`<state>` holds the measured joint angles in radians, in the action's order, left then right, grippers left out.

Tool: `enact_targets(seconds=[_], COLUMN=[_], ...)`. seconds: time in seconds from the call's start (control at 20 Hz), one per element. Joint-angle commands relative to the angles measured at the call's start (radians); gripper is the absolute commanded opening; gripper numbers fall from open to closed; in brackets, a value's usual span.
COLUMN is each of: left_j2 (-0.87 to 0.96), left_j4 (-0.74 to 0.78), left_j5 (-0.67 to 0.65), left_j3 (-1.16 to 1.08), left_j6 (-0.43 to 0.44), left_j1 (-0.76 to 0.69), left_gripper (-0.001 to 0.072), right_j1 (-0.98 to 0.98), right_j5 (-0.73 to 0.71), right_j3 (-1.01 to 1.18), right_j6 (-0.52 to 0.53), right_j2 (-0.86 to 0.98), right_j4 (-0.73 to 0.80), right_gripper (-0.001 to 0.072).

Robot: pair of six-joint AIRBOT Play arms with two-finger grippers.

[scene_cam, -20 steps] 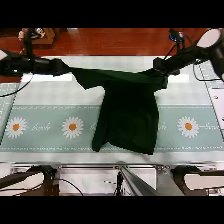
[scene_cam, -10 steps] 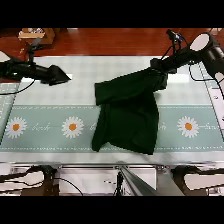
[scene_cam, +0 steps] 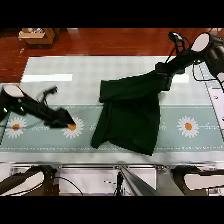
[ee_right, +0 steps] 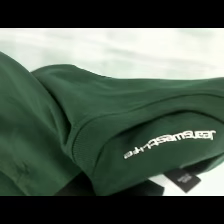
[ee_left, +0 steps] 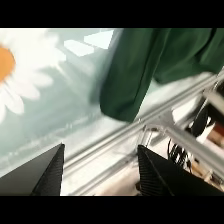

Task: Fold the shirts.

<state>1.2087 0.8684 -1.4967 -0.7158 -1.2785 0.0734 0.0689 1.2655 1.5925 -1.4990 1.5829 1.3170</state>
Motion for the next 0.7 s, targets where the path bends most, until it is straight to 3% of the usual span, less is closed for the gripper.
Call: enact_targets(seconds=[0.0, 0.05, 0.1, 0.4, 0.65], left_j2=[-0.039, -0.038, -0.036, -0.031, 0.043], left_j4=[-0.065, -0.077, -0.076, -0.171, -0.242], left_j5=[0.061, 0.09, 0.127, 0.381, 0.435], left_j3=[0.195, 0.214, 0.221, 0.221, 0.221], left_j6=[0.013, 0.013, 0.013, 0.009, 0.01], left_j1=[-0.095, -0.132, -0.176, -0.33, -0.351], left_gripper=[0.0567, 0.0673, 0.072, 0.072, 0.072], right_j1=[0.001, 0.001, 0.001, 0.001, 0.001], right_j5=[0.017, 0.024, 0.033, 0.055, 0.071], right_j3=[0.001, 0.001, 0.001, 0.001, 0.001], right_j6=[0.0, 0.0, 0.0, 0.0, 0.0], right_j2=[-0.001, -0.001, -0.001, -0.001, -0.001], right_j4=[0.031, 0.031, 0.031, 0.031, 0.028], right_gripper=[0.0033, 0.0033, 0.0033, 0.0033, 0.0033])
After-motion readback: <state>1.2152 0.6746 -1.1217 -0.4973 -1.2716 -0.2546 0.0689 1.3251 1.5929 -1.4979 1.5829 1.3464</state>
